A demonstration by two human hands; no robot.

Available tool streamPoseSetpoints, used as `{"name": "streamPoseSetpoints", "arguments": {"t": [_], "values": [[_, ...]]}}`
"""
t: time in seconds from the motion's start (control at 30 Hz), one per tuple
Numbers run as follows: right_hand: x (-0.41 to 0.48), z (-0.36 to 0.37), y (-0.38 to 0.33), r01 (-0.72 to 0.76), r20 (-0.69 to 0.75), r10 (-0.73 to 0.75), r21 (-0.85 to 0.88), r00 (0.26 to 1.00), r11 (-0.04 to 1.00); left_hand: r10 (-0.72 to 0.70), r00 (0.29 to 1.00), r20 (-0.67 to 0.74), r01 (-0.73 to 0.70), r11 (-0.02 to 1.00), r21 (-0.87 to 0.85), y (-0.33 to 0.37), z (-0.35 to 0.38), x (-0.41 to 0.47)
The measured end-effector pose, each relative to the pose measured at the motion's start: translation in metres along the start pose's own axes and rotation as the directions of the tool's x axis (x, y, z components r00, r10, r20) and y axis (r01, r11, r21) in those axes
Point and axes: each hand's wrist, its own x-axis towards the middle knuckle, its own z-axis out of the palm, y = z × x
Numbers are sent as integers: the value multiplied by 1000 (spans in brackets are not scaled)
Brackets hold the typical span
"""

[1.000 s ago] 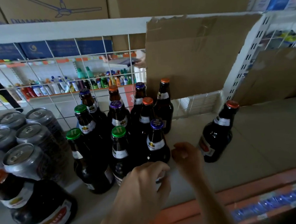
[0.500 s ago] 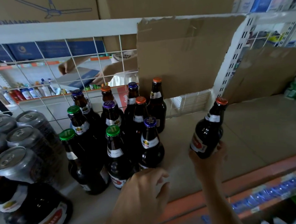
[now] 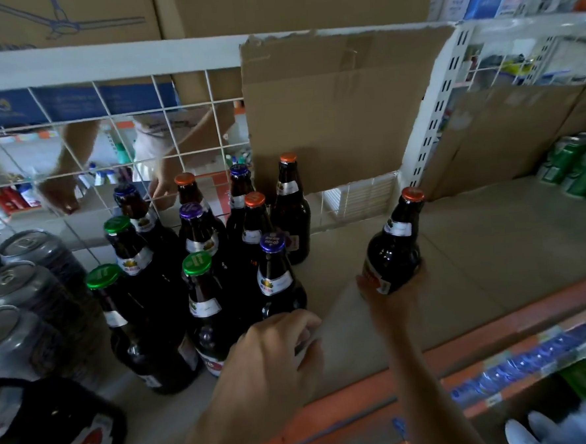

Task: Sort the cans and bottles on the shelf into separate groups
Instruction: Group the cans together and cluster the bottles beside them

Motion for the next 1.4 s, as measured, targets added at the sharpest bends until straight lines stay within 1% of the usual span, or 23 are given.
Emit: {"name": "streamPoseSetpoints", "arguments": {"t": [0.1,0.2,0.3,0.47,0.6,0.7,0.9,1.07,1.2,1.4], "values": [[7,-2,5,24,-4,-24,-2,1000,1000,-11,1000,6,11,1000,-6,0,2,1],[18,-4,9,17,-12,-17,-4,1000,1000,-24,1000,-4,24,1000,-19,-2,4,0],[25,-4,13,8,14,-7,-3,1000,1000,-30,1000,7,30,999,-31,-5,6,-1],[18,6,2,16,162,-10,-34,987,999,-40,999,-14,40,999,-20,-8,9,1],[13,22,-16,54,305,-29,-72,952,996,-71,997,-40,68,996,-55,-6,5,-2],[12,34,-22,61,362,-29,-78,932,995,-89,995,-55,85,993,-77,-8,1,-7],[7,48,-25,80,404,-53,-51,913,995,-126,989,-76,122,991,-53,-13,-6,-16],[3,53,-29,62,430,-46,-24,902,998,-139,987,-78,136,990,-46,-14,-7,-19],[3,56,-31,68,447,-58,-5,893,998,-158,981,-116,156,987,-33,-17,-6,-23],[3,57,-32,109,494,-97,4,864,994,-179,980,-90,176,984,-40,-20,-4,-28]]}}
